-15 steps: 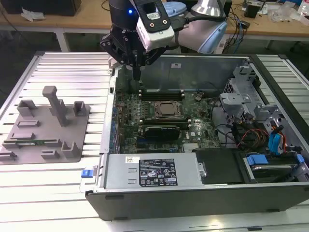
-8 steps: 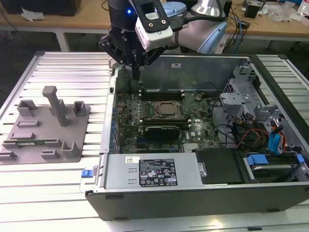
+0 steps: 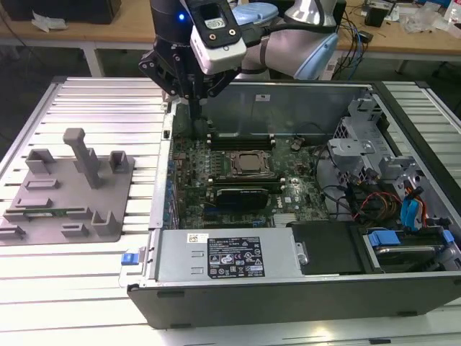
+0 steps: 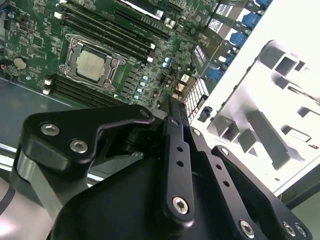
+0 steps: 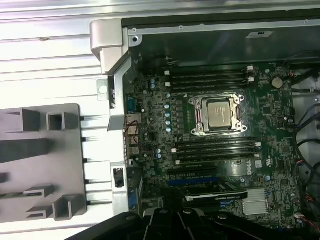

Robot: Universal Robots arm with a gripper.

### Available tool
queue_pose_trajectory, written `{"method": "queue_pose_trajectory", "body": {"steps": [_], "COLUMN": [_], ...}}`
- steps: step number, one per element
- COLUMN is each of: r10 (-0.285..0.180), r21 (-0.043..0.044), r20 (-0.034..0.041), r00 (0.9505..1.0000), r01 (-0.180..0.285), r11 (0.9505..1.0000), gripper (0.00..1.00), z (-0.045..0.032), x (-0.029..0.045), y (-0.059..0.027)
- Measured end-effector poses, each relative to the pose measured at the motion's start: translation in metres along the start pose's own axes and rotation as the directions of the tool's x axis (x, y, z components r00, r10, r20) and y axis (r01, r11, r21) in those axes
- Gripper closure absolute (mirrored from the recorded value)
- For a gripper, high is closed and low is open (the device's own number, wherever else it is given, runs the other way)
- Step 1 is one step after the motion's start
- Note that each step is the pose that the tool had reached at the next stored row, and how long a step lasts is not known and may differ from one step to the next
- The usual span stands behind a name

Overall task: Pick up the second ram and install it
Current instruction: 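Reach for the second ram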

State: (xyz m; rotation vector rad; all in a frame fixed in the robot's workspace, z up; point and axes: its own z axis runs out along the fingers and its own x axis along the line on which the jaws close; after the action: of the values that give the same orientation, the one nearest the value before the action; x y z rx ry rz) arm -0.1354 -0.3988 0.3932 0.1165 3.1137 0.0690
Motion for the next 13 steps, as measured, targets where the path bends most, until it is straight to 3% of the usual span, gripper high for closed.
{"method": "queue_pose_trajectory", "body": {"steps": [13], "r10": [0.000], "r21": [0.0001], "r20": [0.0000], "r00": [1.0000], "r01": [0.000], "r11": [1.0000], "gripper": [0.92], "z": [-0.0004], "x": [0.0146], "y": [-0.0011]}}
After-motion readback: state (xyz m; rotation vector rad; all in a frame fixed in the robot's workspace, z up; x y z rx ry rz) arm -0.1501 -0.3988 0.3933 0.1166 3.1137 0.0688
